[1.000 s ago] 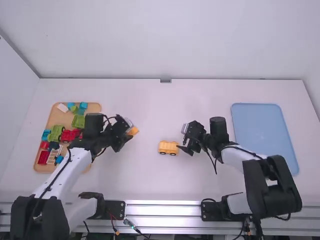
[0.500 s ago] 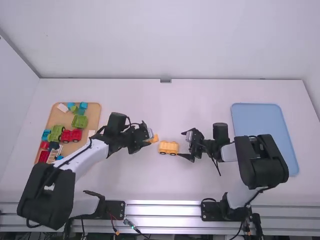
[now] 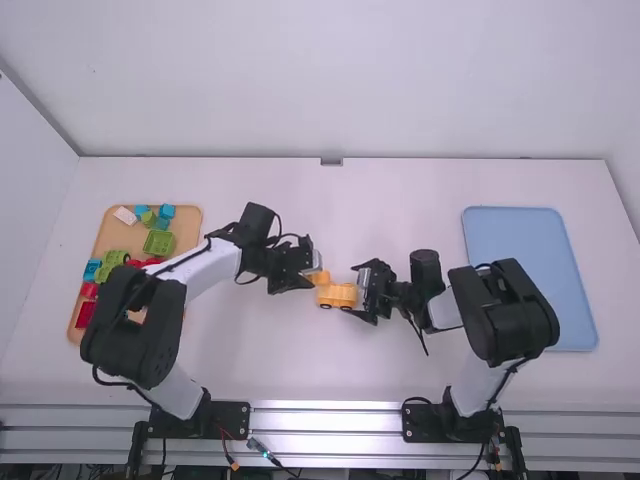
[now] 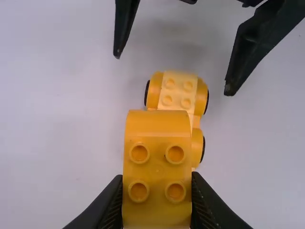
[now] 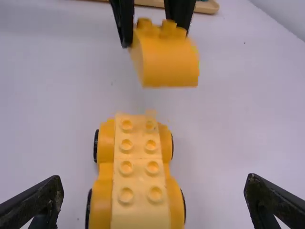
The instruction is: Assemble lego blocks to make yellow taxi
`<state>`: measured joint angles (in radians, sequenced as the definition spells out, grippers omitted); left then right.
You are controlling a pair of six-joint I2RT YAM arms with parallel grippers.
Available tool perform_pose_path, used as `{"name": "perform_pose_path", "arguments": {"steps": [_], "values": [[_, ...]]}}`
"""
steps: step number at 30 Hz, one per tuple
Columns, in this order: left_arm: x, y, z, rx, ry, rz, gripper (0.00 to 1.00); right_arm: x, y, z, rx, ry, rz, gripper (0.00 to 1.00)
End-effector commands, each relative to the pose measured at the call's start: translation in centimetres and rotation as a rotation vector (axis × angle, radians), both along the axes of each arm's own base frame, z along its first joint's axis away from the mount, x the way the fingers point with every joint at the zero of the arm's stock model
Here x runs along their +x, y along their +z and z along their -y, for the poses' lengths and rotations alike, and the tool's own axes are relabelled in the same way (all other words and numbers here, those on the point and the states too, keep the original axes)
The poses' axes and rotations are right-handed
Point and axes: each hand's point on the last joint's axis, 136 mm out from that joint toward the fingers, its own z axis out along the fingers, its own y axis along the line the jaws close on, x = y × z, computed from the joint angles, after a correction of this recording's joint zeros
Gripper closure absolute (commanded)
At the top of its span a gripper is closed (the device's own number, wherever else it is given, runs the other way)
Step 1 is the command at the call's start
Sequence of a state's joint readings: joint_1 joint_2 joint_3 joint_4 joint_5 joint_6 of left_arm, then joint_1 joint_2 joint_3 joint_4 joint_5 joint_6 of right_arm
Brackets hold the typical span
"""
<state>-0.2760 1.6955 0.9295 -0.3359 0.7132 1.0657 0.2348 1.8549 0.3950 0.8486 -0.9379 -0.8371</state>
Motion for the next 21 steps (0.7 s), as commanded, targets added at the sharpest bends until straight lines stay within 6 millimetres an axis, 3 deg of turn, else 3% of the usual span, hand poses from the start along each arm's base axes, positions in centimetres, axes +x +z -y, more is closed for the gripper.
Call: {"name": "perform_pose_path", "arguments": {"steps": [1, 4, 9, 11, 21], "values": [[-0.7, 0.3, 1.2, -0.031, -0.059, 0.003, 0.96, -0.5, -1.2, 0.4, -0.019, -0.068, -0.071, 0.01], [-0.9, 0.4, 2.0, -0.036, -0.082, 0.019, 0.95, -1.0, -1.4, 0.1, 0.011, -0.032, -0.071, 0.01], [-1.5, 0.1, 3.0, -0.012, -0.115, 0.040, 0.95, 0.4, -3.0, -0.4, 0.026, -0.032, -0.130, 0.01], [-1.7, -0.4, 3.1, 0.015, -0.117, 0.042, 0.96, 0.0, -2.9, -1.1, 0.068, 0.036, -0.136, 0.01], [-1.6, -0.6, 3.3, 0.011, -0.122, 0.050, 0.95, 0.4, -3.2, -1.8, 0.057, 0.045, -0.119, 0.02]]}}
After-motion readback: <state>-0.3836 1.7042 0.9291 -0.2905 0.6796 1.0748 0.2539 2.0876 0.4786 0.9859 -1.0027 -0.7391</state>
